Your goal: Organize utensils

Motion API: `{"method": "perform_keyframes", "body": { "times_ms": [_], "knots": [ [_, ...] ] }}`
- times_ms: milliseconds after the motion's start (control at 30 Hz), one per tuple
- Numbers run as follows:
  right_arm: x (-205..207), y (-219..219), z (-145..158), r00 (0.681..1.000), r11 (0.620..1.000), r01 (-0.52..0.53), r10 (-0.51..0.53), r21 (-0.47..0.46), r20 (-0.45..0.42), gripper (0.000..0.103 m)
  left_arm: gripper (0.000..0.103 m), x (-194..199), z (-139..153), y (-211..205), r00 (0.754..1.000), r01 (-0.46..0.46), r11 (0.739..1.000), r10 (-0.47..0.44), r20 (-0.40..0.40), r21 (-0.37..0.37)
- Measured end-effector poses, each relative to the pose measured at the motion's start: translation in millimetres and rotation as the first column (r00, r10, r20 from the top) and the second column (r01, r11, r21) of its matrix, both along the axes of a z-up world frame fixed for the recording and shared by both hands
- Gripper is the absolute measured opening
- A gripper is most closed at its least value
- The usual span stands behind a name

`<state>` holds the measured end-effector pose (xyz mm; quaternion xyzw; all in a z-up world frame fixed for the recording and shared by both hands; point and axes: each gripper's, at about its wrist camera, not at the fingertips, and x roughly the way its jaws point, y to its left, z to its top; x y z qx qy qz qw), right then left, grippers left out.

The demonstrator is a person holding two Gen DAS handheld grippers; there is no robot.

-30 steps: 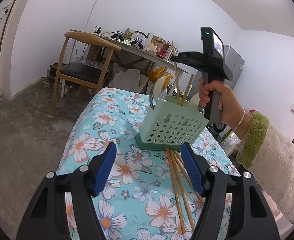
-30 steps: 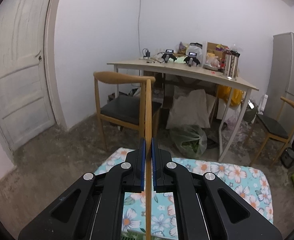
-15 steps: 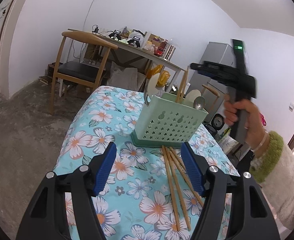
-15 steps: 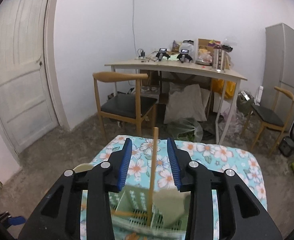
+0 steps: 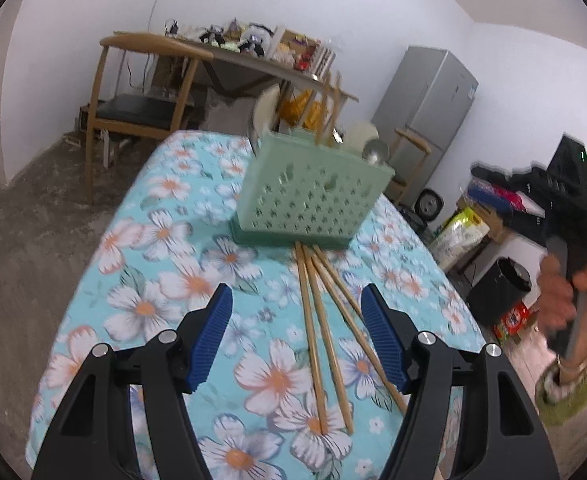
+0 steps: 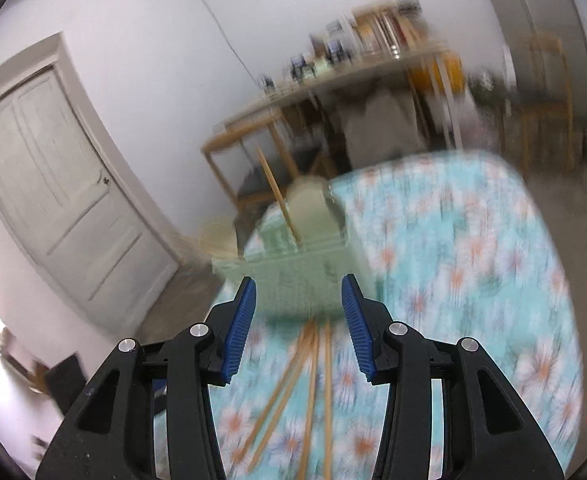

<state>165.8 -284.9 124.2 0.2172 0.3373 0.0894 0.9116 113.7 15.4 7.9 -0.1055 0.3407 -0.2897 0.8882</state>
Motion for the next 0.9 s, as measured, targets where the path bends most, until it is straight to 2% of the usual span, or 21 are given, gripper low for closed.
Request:
{"method": "perform_keyframes", "body": {
  "times_ms": [167,267,367,567,900],
  "knots": [
    [-26,-2,-67,0.983,0.990,0.005,0.020,0.138,-0.184,0.045,0.065,-2,-20,-17,0.998,0.028,0.999,-0.026,-0.064,0.032],
    [-41,0,-105,0.969,0.975,0.012,0.044,0.220,-0.244,0.042,0.065,-3,-31,-25,0.995,0.047,0.997,-0.041,-0.093,0.054],
    [-42,11,-131,0.955,0.966,0.010,0.067,0.259,-0.290,0.036,0.065,-2,-40,-30,0.992,0.057,0.996,-0.049,-0.117,0.065],
    [-33,25,-150,0.945,0.978,0.010,0.059,0.209,-0.321,0.028,0.064,-2,-48,-34,0.988,0.067,0.995,-0.055,-0.142,0.077],
    [-9,41,-163,0.935,0.995,-0.045,0.075,0.093,-0.348,0.013,0.037,4,-58,-33,0.975,0.095,0.995,-0.086,-0.203,0.031]
  ]
}}
